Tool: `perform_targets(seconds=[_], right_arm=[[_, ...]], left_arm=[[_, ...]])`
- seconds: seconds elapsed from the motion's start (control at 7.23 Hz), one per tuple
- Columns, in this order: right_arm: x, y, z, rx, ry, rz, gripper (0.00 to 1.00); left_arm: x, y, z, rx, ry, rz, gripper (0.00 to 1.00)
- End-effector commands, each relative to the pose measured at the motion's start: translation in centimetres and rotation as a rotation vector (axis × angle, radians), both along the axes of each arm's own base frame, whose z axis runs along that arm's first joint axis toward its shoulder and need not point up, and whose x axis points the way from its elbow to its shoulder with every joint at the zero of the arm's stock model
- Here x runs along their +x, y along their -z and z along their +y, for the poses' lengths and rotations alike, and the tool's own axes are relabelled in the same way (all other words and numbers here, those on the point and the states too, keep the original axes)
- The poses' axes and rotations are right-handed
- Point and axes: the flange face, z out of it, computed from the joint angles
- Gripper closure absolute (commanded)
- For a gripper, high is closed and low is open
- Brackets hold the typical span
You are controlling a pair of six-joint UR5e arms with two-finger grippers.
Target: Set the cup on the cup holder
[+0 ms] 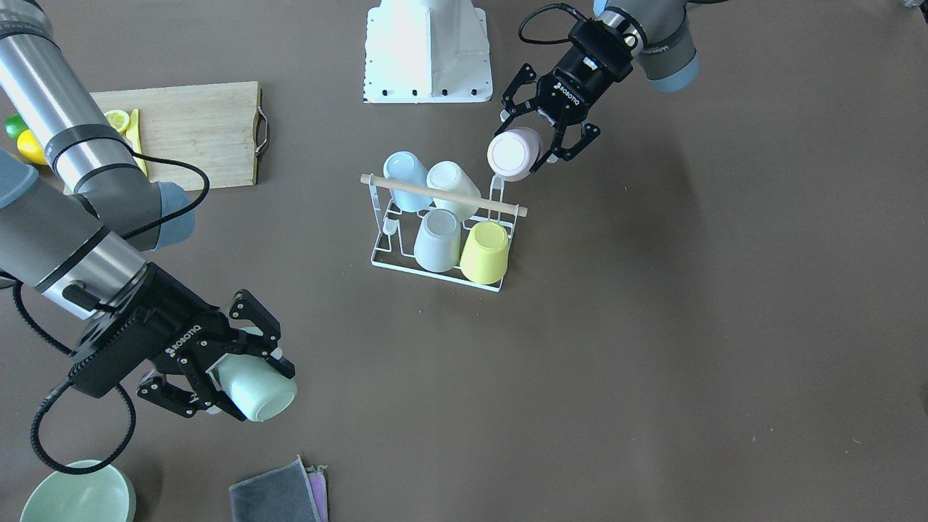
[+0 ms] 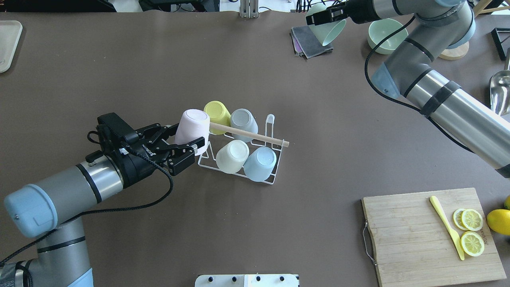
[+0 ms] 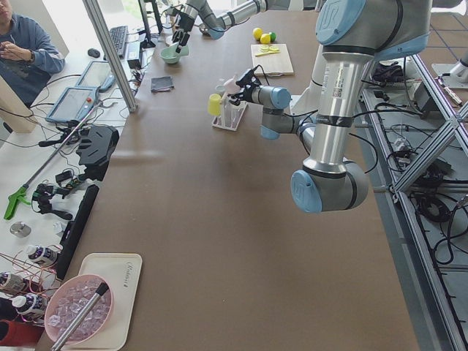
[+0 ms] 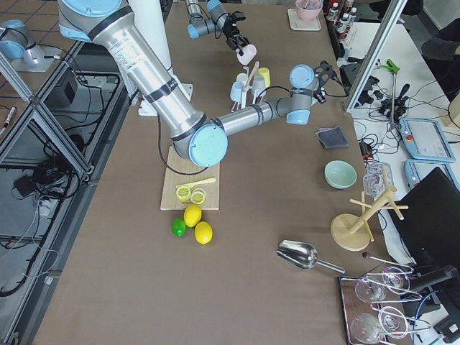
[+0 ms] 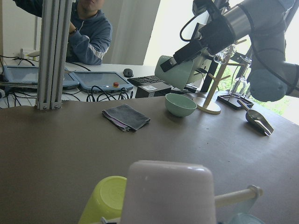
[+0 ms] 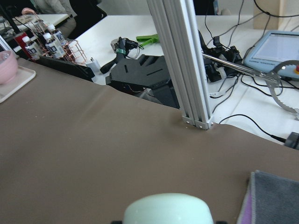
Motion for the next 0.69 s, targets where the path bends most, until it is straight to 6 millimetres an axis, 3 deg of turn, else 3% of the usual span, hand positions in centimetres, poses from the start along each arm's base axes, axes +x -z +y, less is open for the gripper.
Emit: perform_targets(seconds=[0.0, 0.41, 0.55], right_arm=[[-5.2, -1.1, 8.1, 0.100, -0.096, -0.206, 1.00], [-5.2, -1.4, 10.0, 0.183, -0.142, -0.325, 1.00], [-6.6, -0.4, 11.2, 0.197, -0.172, -0.372, 1.00]], left_arm=[[1.7, 0.1, -0.5, 0.000, -0.003, -0.001, 1.00], [2.8, 0.3, -0.7, -0.002, -0.006, 0.000, 1.00], [2.8, 0.3, -0.7, -0.002, -0.006, 0.000, 1.00]])
